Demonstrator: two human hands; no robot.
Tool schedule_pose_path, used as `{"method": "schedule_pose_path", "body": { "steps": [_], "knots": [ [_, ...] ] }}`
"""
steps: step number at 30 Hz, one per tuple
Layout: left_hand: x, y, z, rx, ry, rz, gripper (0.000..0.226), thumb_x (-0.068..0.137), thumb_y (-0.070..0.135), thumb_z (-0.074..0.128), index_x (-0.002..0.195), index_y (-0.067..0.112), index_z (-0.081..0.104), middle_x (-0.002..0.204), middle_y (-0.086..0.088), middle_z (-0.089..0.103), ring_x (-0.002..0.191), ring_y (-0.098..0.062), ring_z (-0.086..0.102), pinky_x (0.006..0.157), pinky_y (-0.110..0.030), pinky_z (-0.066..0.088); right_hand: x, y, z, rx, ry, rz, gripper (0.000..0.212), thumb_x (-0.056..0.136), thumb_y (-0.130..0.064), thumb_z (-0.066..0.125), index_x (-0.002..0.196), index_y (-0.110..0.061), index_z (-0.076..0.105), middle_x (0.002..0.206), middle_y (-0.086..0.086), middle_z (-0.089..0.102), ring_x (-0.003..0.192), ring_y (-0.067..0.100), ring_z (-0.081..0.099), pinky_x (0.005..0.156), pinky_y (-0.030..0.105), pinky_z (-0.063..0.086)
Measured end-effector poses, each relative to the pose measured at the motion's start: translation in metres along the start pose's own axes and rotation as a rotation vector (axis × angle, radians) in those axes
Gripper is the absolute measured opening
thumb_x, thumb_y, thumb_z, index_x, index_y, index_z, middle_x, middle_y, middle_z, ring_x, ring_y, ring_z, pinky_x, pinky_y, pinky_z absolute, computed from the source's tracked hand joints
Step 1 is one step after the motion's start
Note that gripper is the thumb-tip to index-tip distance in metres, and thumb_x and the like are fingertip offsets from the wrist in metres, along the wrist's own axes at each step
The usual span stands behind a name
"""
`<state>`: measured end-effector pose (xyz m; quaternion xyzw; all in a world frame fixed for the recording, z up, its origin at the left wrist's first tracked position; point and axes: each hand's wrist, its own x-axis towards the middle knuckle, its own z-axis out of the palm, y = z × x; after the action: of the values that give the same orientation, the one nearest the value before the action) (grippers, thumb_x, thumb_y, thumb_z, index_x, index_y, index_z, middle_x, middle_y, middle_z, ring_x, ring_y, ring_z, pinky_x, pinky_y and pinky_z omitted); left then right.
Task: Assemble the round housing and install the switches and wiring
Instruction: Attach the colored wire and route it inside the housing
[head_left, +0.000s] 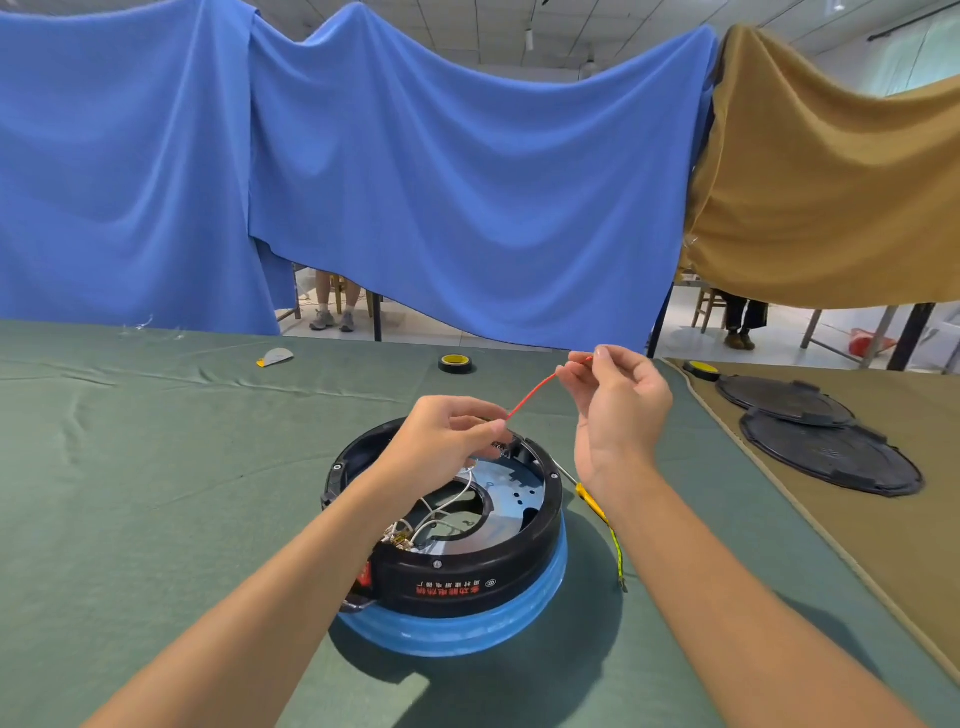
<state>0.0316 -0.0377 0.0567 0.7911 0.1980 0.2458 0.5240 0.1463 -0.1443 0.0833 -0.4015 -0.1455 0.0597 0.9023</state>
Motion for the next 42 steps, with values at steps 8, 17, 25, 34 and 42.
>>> {"method": "schedule_pose_path", "body": {
  "steps": [8,17,25,34,42],
  "knots": [
    [0.005,0.001,-0.001,-0.581,0.28,-0.169,0.018,0.089,0.014,0.07,0.103,0.002,0.069,0.091,-0.011,0.076,0.083,-0.021,0.075,0.075,-0.027,0.06,-0.028,0.011,-0.005,0.149,-0.23,0.099,0.016,0.093,0.004,0.051,0.083,-0.004,0.06,0.079,0.018,0.066,0.069,0.026,0.064,0.067,0.032,0.056],
    [0.009,0.003,-0.011,-0.834,0.416,-0.114,0.017,0.082,-0.01,0.069,0.095,-0.001,0.063,0.078,-0.015,0.075,0.078,-0.024,0.075,0.071,-0.025,0.06,-0.055,0.021,-0.027,-0.896,-0.878,-0.406,0.009,0.081,-0.014,0.062,0.079,-0.017,0.071,0.088,-0.01,0.068,0.087,0.008,0.064,0.074,0.027,0.055],
    [0.002,0.004,0.003,-0.657,0.361,0.078,0.011,0.086,-0.002,0.068,0.094,0.005,0.071,0.084,-0.011,0.076,0.076,-0.022,0.074,0.069,-0.025,0.058,-0.023,0.011,-0.022,-0.801,-0.46,-0.235,0.019,0.085,-0.012,0.063,0.075,-0.025,0.071,0.077,-0.014,0.07,0.08,0.008,0.064,0.078,0.047,0.056],
    [0.011,-0.004,0.012,0.097,0.299,-0.138,0.007,0.089,0.015,0.07,0.091,0.012,0.076,0.074,0.001,0.074,0.057,-0.009,0.062,0.059,-0.021,0.054,-0.001,0.038,-0.037,-0.877,-0.294,-0.163,0.021,0.085,-0.012,0.061,0.071,-0.026,0.07,0.066,-0.013,0.068,0.066,-0.001,0.061,0.06,0.021,0.048],
    [0.02,-0.004,0.026,0.508,0.158,-0.144,0.014,0.091,0.011,0.064,0.085,0.01,0.078,0.084,-0.008,0.071,0.079,-0.025,0.065,0.071,-0.032,0.056,0.022,0.058,-0.025,-0.881,-0.299,-0.02,0.012,0.092,-0.019,0.057,0.085,-0.023,0.066,0.083,-0.013,0.065,0.076,-0.001,0.057,0.058,0.015,0.039]
  ]
}}
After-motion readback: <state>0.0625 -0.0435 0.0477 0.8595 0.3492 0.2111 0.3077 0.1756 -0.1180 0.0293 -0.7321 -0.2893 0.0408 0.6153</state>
